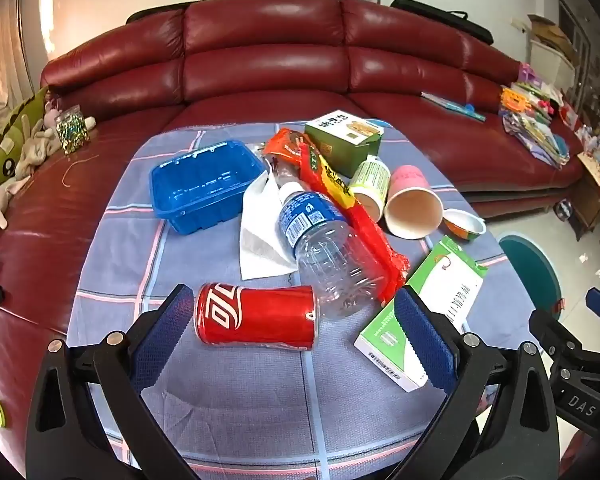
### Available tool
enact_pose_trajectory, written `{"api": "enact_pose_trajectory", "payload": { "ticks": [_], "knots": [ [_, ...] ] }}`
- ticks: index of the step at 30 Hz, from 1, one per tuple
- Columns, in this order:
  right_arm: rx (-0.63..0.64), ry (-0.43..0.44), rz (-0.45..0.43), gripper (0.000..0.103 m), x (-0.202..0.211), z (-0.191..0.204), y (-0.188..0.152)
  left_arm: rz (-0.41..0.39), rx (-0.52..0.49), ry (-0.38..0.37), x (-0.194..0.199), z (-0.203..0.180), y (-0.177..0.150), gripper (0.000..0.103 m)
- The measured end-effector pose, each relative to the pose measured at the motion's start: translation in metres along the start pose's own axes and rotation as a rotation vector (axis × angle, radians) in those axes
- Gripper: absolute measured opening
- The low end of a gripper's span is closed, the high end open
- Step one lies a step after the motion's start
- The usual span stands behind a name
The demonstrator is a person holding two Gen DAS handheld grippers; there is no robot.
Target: Collect trash
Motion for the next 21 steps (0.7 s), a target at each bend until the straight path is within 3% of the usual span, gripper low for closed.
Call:
{"api": "enact_pose_trajectory", "payload": {
  "ticks": [13,21],
  "knots": [
    [-0.005,0.002,0.002,0.097,0.0,-0.001,0.002,0.002,-0.002,0.007,-0.007,0.005,0.0,0.1],
    [-0.012,0.001,-0.015,0.097,0.005,-0.001,0.001,-0.047,0.022,0.034,0.008,0.013,0.008,0.1]
  ]
}}
Point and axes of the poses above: each gripper's, at about its wrist camera, not at the fingertips, and x roughly against the way its jaws point, z to its left, y to its top, the point moved 6 cm from there along -x, roughly the way its jaws point, and after that the axes turned 11 degrees about -z, right-handed, at the moved point
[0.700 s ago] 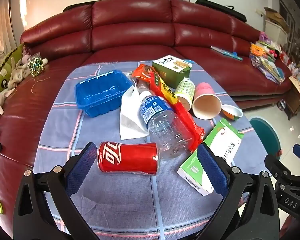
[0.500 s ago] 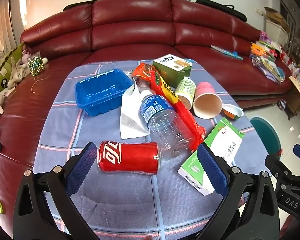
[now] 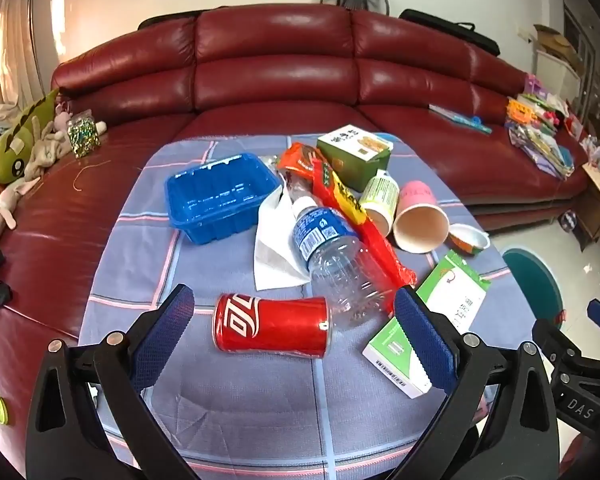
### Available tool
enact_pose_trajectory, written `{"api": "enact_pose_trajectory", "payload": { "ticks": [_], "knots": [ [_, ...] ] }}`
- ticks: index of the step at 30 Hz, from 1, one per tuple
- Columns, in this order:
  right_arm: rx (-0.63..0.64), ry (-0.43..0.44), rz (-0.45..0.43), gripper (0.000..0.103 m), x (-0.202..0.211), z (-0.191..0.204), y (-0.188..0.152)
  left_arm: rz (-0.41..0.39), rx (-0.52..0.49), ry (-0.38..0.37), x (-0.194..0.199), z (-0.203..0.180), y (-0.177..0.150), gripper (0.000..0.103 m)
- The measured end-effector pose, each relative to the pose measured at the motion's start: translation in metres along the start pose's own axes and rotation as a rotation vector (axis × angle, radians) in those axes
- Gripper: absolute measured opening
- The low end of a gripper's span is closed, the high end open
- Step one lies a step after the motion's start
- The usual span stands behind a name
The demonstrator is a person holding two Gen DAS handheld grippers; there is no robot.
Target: Collect trash
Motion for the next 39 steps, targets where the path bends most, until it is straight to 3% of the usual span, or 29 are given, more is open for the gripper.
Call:
{"api": "enact_pose_trajectory", "payload": {
  "ticks": [11,39],
  "knots": [
    [-0.013,-0.001,-0.044,0.097,0.025,-0.005,0.018,-0.046,-0.008,-0.001,0.022,-0.001,0.014,0.1],
    [-0.007,0.0,-0.028,0.097,0.022,-0.007,0.017,-0.015,0.003,0.004,0.018,0.005,0.011,0.1]
  ]
}}
Point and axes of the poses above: each gripper's, at about its wrist camera, not at the fingertips, and x roughly against the way its jaws point, z to its left, y to its top, the point moved 6 cm from there along -x, roughly the way its jaws point, and after that the axes turned 11 degrees about -z, right-handed, at the moved point
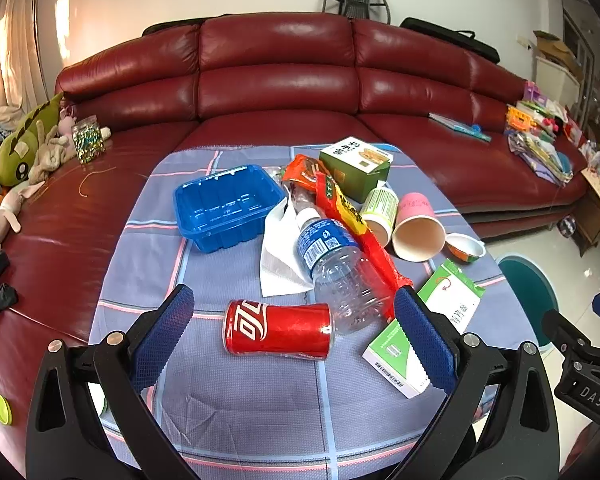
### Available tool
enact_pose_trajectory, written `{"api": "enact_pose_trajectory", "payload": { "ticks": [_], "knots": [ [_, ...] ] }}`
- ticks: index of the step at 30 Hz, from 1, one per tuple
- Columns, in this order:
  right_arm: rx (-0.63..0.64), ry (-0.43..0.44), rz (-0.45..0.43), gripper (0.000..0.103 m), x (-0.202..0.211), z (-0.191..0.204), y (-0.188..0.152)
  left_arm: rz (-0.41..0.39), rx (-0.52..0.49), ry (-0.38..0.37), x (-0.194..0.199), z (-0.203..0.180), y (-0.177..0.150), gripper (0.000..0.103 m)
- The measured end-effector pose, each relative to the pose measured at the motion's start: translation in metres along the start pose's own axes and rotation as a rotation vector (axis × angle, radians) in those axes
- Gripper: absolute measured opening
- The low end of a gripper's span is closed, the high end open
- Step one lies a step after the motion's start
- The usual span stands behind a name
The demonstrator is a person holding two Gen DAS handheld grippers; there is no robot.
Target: Collect trash
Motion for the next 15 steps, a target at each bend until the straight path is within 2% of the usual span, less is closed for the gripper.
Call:
{"api": "enact_pose_trajectory", "payload": {
  "ticks": [15],
  "knots": [
    [0.013,-0.018,0.046,0.097,-0.027,-0.007,-0.01,0.05,-0.013,0.016,-0.029,0.008,-0.006,0.1]
  ]
}}
Point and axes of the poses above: each gripper's, at about its wrist camera, not at the fingertips, and x roughly against the way its jaws point, z to its left, y to its top, the point moved 6 cm from there along -x, roughly the way its jaws point, and after that the axes turned 11 degrees about -z, right-handed, at the moved point
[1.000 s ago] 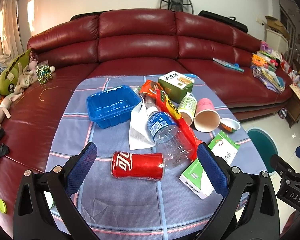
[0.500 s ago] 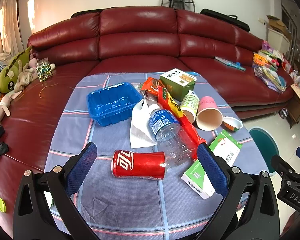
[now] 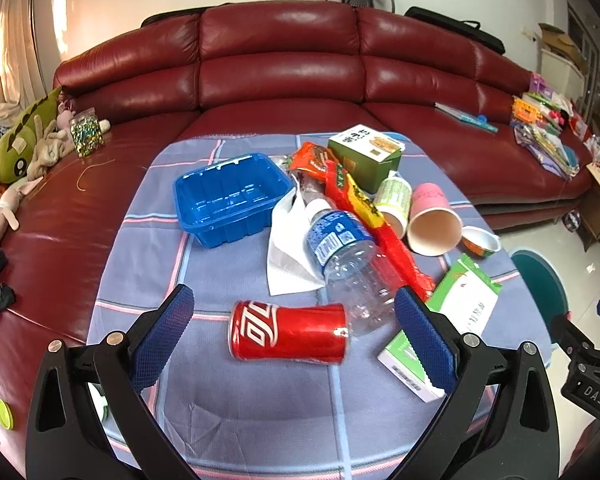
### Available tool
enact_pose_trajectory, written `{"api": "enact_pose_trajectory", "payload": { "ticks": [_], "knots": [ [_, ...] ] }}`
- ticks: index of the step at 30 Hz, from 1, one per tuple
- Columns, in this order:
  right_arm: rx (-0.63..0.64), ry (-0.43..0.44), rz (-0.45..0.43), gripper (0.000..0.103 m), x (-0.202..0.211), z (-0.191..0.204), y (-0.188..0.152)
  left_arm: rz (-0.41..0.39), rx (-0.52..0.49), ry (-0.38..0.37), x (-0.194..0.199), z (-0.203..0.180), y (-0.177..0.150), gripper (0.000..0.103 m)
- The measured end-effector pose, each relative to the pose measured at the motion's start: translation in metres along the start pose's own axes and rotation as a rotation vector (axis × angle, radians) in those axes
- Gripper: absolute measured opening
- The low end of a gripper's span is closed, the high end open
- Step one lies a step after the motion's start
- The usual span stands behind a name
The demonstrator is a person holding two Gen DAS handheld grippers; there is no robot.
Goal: Collect trash
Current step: 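Grasp the red-yellow wrapper with the left tool while the right tool grasps the pink cup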
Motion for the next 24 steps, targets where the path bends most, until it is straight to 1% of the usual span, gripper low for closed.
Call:
{"api": "enact_pose_trajectory", "payload": {
  "ticks": [5,8,11,14,16,18,22,23,24],
  "knots": [
    [-0.006,0.025,0.036,0.097,-0.021,-0.005,-0.005,0.044,-0.037,-0.016,-0.021,-0.009,0.003,0.1],
    [-0.004,0.02,0.048,0.097,-0.031,-0.009,-0.005,0.081,-0.058,-0.053,-0.034,-0.026,0.009,0.1],
    [-0.029,0.022,0.061,0.097,-0.04,-0.017,-0.007,0.116,-0.08,-0.099,-0.048,-0.049,0.016,0.1],
    [-0.061,0.042,0.105,0.097,-0.051,-0.024,-0.012,0.146,-0.106,-0.102,-0.063,-0.063,0.018,0.099],
    [-0.076,0.058,0.12,0.097,-0.058,-0.028,-0.013,0.179,-0.113,-0.108,-0.076,-0.07,0.018,0.092],
    [-0.075,0.061,0.117,0.097,-0.063,-0.031,-0.012,0.212,-0.106,-0.12,-0.086,-0.074,0.017,0.083],
    [-0.079,0.067,0.114,0.097,-0.074,-0.037,-0.01,0.264,-0.111,-0.136,-0.106,-0.085,0.015,0.071],
    [-0.085,0.074,0.12,0.097,-0.079,-0.037,-0.01,0.276,-0.118,-0.14,-0.109,-0.088,0.014,0.065],
    [-0.088,0.079,0.121,0.097,-0.082,-0.038,-0.01,0.277,-0.133,-0.137,-0.111,-0.092,0.014,0.061]
  ]
}}
Point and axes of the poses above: each gripper's, at about its wrist camera, not at the fingertips, and x roughly against the way its jaws point, z to its left, y to its top, the point moved 6 cm from there along -x, roughly the way its jaws point, and after that the axes turned 11 degrees about -z, right-handed, at the moved point
